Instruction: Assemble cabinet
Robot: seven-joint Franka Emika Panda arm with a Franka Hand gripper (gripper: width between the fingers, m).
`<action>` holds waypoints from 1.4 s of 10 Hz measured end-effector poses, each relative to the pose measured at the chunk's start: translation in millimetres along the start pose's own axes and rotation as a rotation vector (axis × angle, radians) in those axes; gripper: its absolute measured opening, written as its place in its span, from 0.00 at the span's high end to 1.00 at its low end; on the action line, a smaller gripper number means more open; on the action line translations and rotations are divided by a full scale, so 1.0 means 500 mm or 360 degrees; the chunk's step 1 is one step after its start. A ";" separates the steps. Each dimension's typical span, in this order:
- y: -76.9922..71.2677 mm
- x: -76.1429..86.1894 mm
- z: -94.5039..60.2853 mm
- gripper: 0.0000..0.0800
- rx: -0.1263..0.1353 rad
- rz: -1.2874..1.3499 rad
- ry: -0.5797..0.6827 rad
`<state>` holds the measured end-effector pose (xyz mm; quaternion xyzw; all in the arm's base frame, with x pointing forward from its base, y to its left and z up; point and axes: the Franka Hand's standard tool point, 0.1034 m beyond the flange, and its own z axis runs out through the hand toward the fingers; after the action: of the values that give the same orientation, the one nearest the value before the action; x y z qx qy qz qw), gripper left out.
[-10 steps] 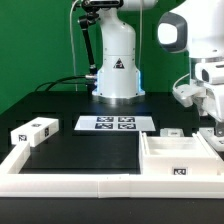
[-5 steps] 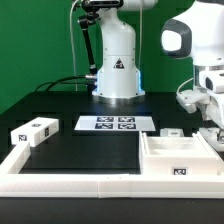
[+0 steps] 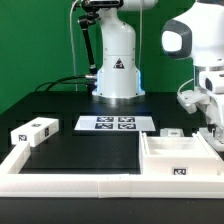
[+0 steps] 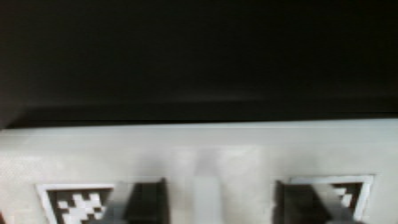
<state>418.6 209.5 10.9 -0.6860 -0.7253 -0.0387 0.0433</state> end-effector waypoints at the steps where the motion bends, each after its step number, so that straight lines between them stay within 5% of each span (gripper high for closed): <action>1: 0.001 -0.004 0.000 0.81 0.0000 0.0007 -0.0001; 2: 0.001 -0.004 0.000 0.92 0.0000 0.0007 -0.0001; 4: 0.002 -0.009 -0.002 0.92 0.0001 0.0013 -0.0004; 9: 0.014 -0.119 -0.103 0.91 -0.0041 0.0089 -0.0101; 12: 0.020 -0.183 -0.115 0.91 -0.0048 0.0142 -0.0110; 14: 0.019 -0.183 -0.114 0.91 -0.0046 0.0149 -0.0109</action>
Offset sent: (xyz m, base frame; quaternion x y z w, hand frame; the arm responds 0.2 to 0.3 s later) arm 0.0000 0.0000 0.0000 0.0000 0.0000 0.0000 1.0000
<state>433.6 113.0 56.7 -0.7208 -0.6927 -0.0235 0.0102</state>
